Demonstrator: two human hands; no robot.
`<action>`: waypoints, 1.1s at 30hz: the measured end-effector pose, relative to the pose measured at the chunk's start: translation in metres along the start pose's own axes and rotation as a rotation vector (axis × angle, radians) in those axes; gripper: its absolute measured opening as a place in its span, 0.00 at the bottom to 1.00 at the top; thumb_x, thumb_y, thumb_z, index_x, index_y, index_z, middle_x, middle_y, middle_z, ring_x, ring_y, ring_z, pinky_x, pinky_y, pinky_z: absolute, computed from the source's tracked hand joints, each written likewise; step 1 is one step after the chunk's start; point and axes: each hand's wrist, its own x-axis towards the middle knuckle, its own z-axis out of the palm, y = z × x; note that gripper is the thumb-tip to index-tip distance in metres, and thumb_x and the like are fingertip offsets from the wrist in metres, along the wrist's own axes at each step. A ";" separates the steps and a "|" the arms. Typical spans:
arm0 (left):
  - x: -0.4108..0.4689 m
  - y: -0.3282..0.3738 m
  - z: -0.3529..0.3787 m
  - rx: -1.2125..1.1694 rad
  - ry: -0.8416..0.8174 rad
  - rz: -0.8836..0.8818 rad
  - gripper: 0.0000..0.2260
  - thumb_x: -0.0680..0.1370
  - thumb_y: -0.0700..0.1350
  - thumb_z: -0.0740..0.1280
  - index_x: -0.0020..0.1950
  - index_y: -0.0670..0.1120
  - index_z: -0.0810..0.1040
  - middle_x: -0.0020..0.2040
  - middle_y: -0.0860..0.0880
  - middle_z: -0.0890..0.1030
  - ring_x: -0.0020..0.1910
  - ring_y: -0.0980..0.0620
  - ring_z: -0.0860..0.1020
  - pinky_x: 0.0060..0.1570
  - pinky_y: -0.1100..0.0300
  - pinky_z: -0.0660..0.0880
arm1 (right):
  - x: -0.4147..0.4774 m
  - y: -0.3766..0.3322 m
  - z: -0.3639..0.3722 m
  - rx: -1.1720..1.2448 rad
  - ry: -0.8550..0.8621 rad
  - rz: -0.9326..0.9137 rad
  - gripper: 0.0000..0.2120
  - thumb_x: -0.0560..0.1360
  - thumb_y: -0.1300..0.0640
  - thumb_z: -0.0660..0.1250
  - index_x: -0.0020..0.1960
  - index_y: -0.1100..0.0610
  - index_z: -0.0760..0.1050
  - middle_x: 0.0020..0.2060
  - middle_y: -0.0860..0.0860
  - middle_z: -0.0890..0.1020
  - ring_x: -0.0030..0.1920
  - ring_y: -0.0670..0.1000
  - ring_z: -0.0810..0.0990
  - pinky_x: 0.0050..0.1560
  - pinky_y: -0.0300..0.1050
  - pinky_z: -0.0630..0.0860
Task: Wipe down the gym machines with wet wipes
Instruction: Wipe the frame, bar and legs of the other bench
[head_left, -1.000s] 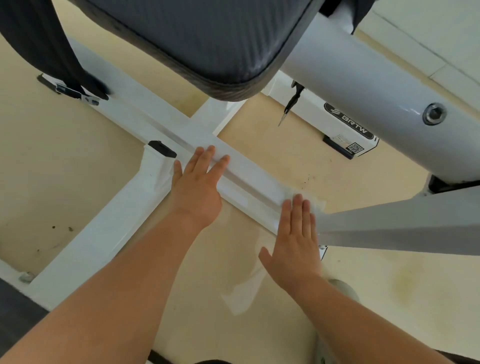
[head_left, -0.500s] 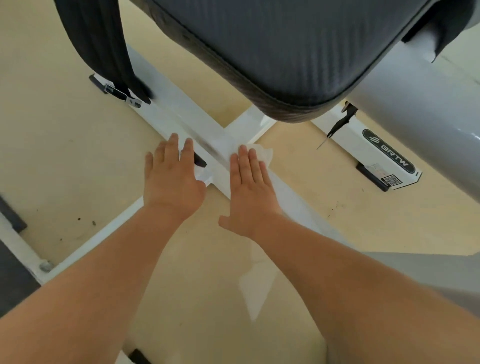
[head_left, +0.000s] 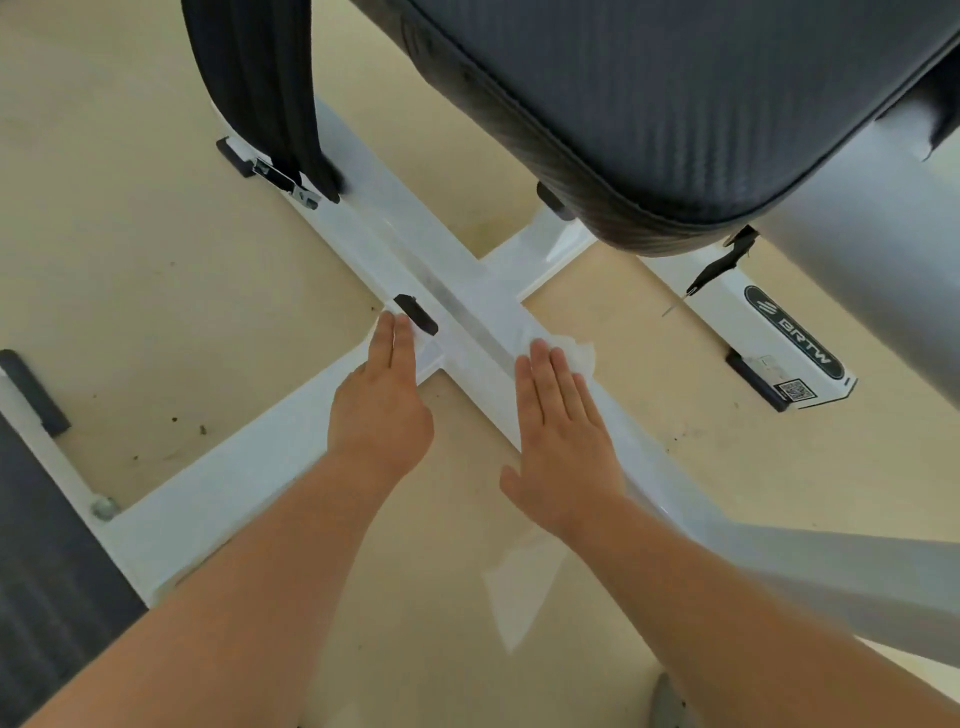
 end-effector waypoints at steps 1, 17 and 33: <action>0.000 0.002 0.001 0.014 0.015 0.005 0.39 0.76 0.39 0.62 0.83 0.46 0.45 0.83 0.49 0.43 0.63 0.45 0.74 0.59 0.52 0.73 | -0.010 0.003 0.006 -0.007 0.023 0.025 0.53 0.74 0.49 0.66 0.80 0.61 0.29 0.80 0.57 0.29 0.80 0.56 0.29 0.82 0.56 0.40; 0.016 0.000 -0.012 0.170 0.049 0.038 0.34 0.73 0.40 0.64 0.78 0.46 0.56 0.83 0.52 0.47 0.46 0.43 0.78 0.45 0.50 0.77 | 0.114 -0.031 -0.036 -0.032 0.071 -0.157 0.49 0.79 0.48 0.65 0.81 0.60 0.31 0.81 0.57 0.33 0.81 0.56 0.33 0.82 0.52 0.39; -0.004 0.000 -0.011 0.158 -0.006 0.140 0.43 0.76 0.51 0.66 0.82 0.54 0.41 0.81 0.59 0.34 0.59 0.45 0.73 0.51 0.50 0.76 | -0.001 -0.012 0.036 0.348 0.603 -0.335 0.17 0.79 0.62 0.59 0.56 0.62 0.86 0.56 0.55 0.86 0.52 0.58 0.86 0.50 0.52 0.84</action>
